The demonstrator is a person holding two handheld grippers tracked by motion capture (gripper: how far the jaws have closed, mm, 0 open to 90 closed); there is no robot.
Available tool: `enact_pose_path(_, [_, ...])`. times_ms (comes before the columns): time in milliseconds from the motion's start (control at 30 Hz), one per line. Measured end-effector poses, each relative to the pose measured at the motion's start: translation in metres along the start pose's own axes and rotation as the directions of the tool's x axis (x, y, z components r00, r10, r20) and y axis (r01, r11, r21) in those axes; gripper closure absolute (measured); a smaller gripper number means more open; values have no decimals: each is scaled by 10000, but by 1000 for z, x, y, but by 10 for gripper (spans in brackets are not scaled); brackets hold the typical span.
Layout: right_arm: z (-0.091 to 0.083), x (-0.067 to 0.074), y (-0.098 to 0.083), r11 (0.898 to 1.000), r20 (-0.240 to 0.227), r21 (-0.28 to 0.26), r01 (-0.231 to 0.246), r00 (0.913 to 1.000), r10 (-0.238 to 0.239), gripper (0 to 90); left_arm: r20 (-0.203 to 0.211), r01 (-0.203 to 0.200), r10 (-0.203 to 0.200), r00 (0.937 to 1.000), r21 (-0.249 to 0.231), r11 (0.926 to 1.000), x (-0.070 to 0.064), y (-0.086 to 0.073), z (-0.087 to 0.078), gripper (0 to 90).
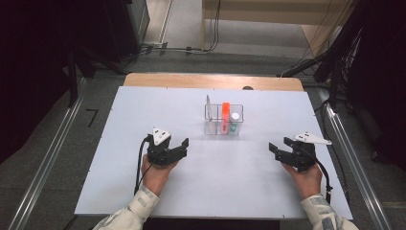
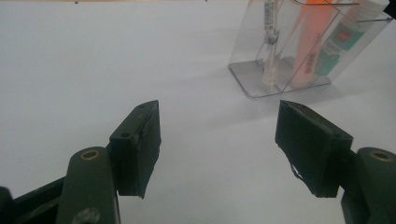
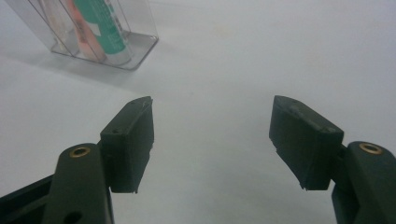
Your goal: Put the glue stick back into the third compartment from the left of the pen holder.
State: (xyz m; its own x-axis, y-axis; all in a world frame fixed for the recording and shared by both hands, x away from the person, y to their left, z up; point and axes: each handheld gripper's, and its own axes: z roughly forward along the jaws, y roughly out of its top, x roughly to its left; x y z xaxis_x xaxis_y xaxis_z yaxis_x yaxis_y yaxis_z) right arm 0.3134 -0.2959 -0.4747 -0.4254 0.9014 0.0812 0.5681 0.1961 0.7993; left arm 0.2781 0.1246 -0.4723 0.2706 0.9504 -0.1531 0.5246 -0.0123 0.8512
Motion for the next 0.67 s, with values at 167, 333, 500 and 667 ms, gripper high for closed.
enact_pose_path(167, [-5, -4, -6, 9999, 150, 101, -2, 9999, 0, 291, -177, 133, -133, 9998, -36, 9999, 9, 0, -5, 301])
enact_pose_path(333, [-9, -6, -11, 9999, 288, 170, -23, 9996, 18, 290, -362, 207, -210, 9991, -83, 9998, 20, -3, -11, 298])
enact_pose_path(500, [-11, -7, -12, 9997, 394, 225, -90, 9992, 81, 287, -522, 349, -350, 9980, -36, 9994, 33, -9, -20, 298])
enact_pose_path(667, [-11, -7, -13, 9997, 490, 257, -52, 9988, 39, 281, -735, 390, -388, 9965, 12, 9992, 44, -13, -27, 285])
